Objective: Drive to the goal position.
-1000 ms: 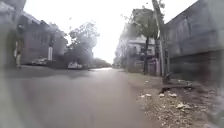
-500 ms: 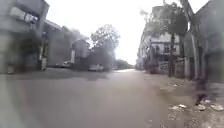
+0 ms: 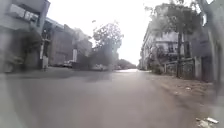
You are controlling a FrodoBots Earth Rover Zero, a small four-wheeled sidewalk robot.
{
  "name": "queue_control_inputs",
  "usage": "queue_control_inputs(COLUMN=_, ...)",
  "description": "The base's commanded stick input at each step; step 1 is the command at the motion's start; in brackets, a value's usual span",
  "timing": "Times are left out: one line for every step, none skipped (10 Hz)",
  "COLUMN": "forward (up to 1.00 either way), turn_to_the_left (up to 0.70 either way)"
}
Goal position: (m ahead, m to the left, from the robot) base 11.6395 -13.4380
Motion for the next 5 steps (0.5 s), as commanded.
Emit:
queue_control_inputs(forward=1.0, turn_to_the_left=0.06)
queue_control_inputs(forward=1.0, turn_to_the_left=-0.17)
queue_control_inputs(forward=1.0, turn_to_the_left=-0.34)
queue_control_inputs(forward=1.0, turn_to_the_left=-0.34)
queue_control_inputs(forward=1.0, turn_to_the_left=-0.34)
